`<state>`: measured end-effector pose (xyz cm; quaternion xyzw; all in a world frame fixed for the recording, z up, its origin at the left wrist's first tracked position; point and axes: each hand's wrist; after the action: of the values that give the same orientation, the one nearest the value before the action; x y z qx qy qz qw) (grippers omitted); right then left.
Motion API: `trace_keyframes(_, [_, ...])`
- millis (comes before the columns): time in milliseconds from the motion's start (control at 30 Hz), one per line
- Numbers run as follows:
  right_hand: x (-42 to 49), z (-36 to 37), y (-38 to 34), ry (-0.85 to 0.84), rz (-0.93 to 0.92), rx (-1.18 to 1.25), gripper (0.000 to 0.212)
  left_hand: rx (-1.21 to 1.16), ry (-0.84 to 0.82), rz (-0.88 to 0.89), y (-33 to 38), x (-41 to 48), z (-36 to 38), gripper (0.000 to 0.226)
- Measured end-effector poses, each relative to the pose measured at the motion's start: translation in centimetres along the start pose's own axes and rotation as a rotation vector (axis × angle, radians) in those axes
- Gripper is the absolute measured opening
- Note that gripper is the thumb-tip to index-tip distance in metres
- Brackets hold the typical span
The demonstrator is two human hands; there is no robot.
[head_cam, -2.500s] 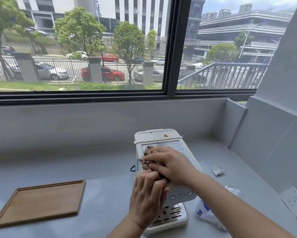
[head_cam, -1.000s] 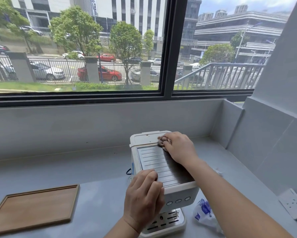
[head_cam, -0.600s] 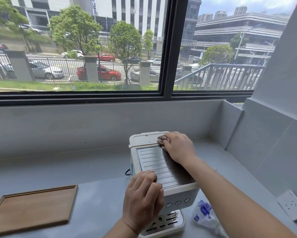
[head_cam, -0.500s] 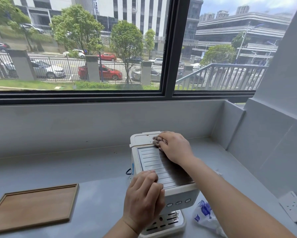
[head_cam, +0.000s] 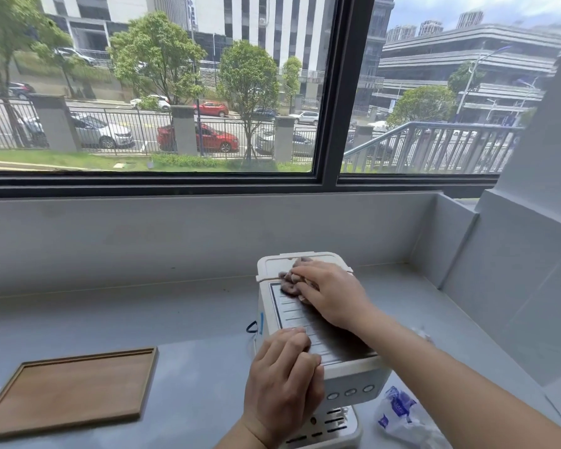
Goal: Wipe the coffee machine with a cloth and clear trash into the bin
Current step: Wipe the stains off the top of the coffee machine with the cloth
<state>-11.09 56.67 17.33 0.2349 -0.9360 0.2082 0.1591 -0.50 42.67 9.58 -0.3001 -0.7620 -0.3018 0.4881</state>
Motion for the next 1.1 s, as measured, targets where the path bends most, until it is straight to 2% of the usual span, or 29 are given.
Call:
trace_keyframes(67, [0.8, -0.7, 1.5, -0.003, 0.109, -0.098, 0.021, -0.006, -0.004, 0.009, -0.1, 0.0, 0.0, 0.013])
trace_keyframes(133, [2.9, -1.1, 2.5, -0.060, 0.321, -0.210, 0.024, -0.010, -0.007, 0.011, -0.2, 0.0, 0.1, 0.012])
trace_keyframes(200, [4.8, -0.8, 2.3, -0.094, 0.432, -0.209, 0.028, -0.017, 0.007, 0.014, -0.2, -0.1, 0.1, 0.011])
trace_keyframes(267, [5.9, 0.2, 1.0, -0.091, 0.388, -0.140, 0.028, -0.014, 0.003, 0.016, -0.3, -0.1, 0.1, 0.011])
trace_keyframes(400, [4.5, 1.8, -1.1, -0.076, 0.038, -0.002, 0.030, -0.015, -0.016, 0.020, -0.3, -0.1, 0.1, 0.011])
trace_keyframes(467, [4.4, 1.0, 0.2, -0.097, -0.009, -0.009, 0.025, -0.021, -0.015, 0.022, -0.2, -0.1, 0.0, 0.011])
trace_keyframes(533, [4.7, 0.2, 2.3, -0.089, 0.122, -0.082, 0.023, -0.027, -0.025, 0.016, -0.2, -0.1, 0.0, 0.011])
trace_keyframes(600, [4.6, -0.4, 3.6, -0.039, 0.338, -0.142, 0.027, -0.034, -0.024, 0.014, -0.1, -0.1, -0.1, 0.011])
trace_keyframes(667, [4.5, 0.0, 3.2, -0.018, 0.424, -0.185, 0.029, -0.035, -0.014, 0.007, -0.1, -0.1, 0.0, 0.012])
trace_keyframes(700, [4.4, 0.4, 2.4, -0.021, 0.383, -0.191, 0.028, -0.030, -0.007, 0.005, -0.1, -0.1, 0.1, 0.012])
trace_keyframes(800, [3.8, 1.6, -1.1, -0.069, 0.079, -0.094, 0.028, -0.035, 0.003, 0.002, -0.2, -0.2, 0.2, 0.012])
trace_keyframes(867, [3.3, 1.6, -1.8, -0.118, -0.048, -0.033, 0.030, -0.041, -0.002, 0.011, -0.3, -0.3, 0.1, 0.010])
trace_keyframes(933, [3.4, 1.0, -0.3, -0.112, 0.003, -0.059, 0.026, -0.038, -0.011, 0.008, -0.3, -0.4, 0.2, 0.011])
trace_keyframes(1033, [3.2, -0.1, 2.8, -0.053, 0.267, -0.139, 0.027, -0.035, -0.031, -0.003, -0.2, -0.3, 0.2, 0.011])
trace_keyframes(1100, [2.8, -0.2, 3.5, -0.023, 0.354, -0.138, 0.026, -0.038, -0.038, -0.007, -0.2, -0.4, 0.1, 0.010])
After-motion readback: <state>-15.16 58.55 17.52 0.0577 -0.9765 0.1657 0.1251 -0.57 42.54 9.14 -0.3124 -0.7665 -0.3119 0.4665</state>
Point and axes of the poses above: each hand's wrist, its own x-axis towards the middle knuckle, its own z-axis out of the palm, y = z × x, and after that the axes turned 2 degrees about -x, right-handed
